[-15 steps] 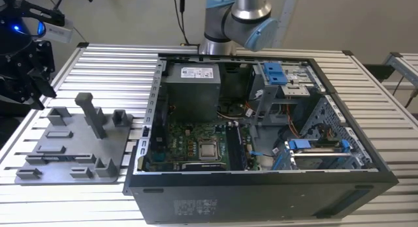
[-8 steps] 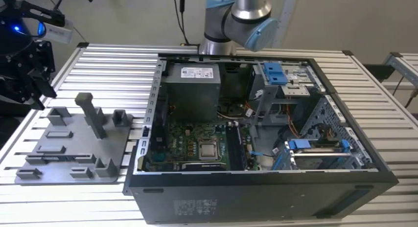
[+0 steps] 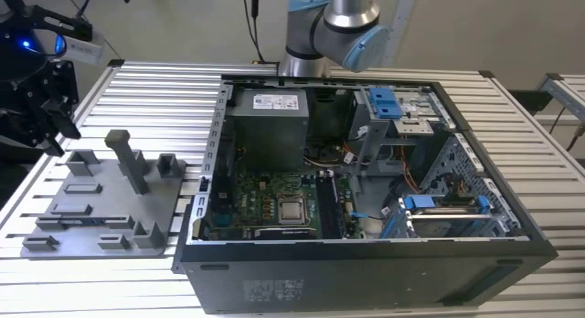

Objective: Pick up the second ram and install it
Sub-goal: 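Pick up the second ram and move it above second insertion slot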

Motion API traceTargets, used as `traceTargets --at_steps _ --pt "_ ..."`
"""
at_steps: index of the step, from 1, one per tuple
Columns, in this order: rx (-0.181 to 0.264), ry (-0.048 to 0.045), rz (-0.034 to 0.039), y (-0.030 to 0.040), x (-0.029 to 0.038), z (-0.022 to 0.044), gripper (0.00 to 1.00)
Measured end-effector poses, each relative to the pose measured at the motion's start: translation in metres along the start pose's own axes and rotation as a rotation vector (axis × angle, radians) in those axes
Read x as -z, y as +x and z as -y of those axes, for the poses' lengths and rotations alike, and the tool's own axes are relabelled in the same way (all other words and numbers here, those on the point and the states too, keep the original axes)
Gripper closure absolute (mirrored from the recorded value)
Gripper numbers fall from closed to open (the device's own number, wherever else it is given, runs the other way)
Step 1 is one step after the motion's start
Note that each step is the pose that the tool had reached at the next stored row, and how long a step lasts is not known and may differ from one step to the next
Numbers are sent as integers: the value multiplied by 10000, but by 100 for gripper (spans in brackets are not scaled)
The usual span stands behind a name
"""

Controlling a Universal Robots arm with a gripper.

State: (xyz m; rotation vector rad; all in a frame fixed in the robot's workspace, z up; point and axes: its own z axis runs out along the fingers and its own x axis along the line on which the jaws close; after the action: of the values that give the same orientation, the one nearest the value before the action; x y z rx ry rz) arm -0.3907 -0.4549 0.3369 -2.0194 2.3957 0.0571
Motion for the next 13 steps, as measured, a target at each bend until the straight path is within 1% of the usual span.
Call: traceTargets --at_steps 13 --pt "1 0 0 2 -77 2 58"
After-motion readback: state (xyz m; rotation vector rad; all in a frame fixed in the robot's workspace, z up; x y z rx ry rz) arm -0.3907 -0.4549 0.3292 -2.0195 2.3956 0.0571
